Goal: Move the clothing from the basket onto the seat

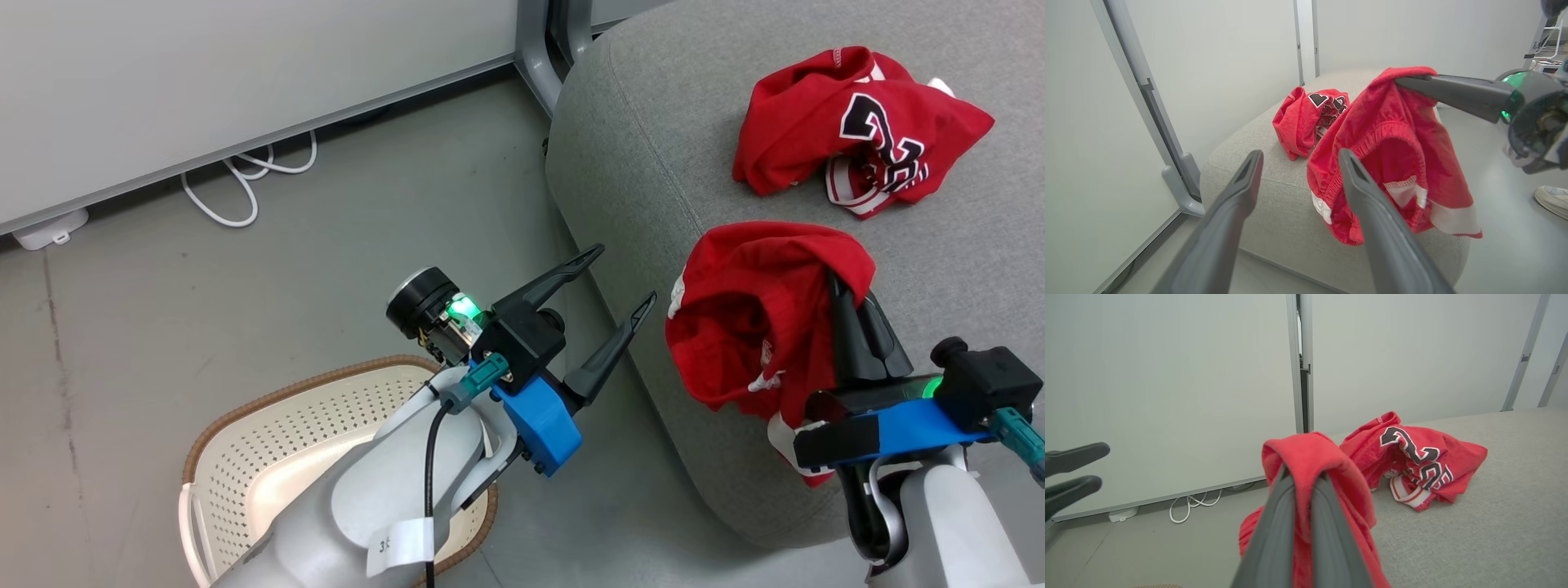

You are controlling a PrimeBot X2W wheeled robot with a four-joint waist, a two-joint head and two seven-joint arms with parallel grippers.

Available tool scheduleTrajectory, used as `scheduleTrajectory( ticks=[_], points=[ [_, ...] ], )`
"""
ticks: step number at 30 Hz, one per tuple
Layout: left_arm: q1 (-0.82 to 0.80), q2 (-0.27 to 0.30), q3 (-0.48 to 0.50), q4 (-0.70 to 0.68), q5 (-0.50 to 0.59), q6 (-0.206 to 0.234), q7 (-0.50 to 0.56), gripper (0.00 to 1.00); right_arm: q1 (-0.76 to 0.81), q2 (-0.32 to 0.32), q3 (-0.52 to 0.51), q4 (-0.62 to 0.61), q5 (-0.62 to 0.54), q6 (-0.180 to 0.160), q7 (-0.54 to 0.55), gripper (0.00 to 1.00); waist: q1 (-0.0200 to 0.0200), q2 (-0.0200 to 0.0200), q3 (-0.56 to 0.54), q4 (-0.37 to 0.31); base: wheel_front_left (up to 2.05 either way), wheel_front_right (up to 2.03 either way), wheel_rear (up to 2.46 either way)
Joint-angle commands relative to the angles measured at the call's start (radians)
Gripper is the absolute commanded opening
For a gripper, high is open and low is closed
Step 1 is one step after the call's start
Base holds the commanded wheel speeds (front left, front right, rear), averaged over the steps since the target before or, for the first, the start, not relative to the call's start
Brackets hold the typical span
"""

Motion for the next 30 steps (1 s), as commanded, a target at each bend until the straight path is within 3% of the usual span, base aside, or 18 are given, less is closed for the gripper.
scheduleTrajectory(
  ticks=[1,9,16,26,30],
  points=[
    [-0.005,0.003,0.003,-0.004,0.000,-0.005,-0.003,1.00,0.004,0.001,-0.004,-0.013,0.000,0.000,0.000,0.00,0.0000,-0.0001,0.001,0.001,0.00,0.00,0.00],
    [-0.032,0.020,0.017,-0.028,0.017,-0.003,-0.003,1.00,-0.101,-0.002,-0.019,-0.054,-0.014,0.000,0.000,0.00,0.0000,-0.0001,0.052,0.017,0.00,0.00,0.00],
    [-0.092,0.050,0.022,-0.058,0.048,0.003,0.000,1.00,-0.326,-0.034,-0.076,-0.089,-0.031,0.000,0.000,0.00,0.0000,-0.0001,0.177,0.038,0.00,0.00,0.00],
    [-0.199,0.100,0.020,-0.130,0.093,0.003,0.032,1.00,-0.659,-0.193,-0.302,-0.123,-0.043,0.000,0.000,0.00,0.0000,-0.0001,0.388,0.063,0.00,0.00,0.00],
    [-0.231,0.122,0.016,-0.161,0.109,0.004,0.049,1.00,-0.731,-0.306,-0.402,-0.078,-0.046,0.000,0.000,0.00,0.0000,-0.0001,0.458,0.062,0.00,0.00,0.00]
  ],
)
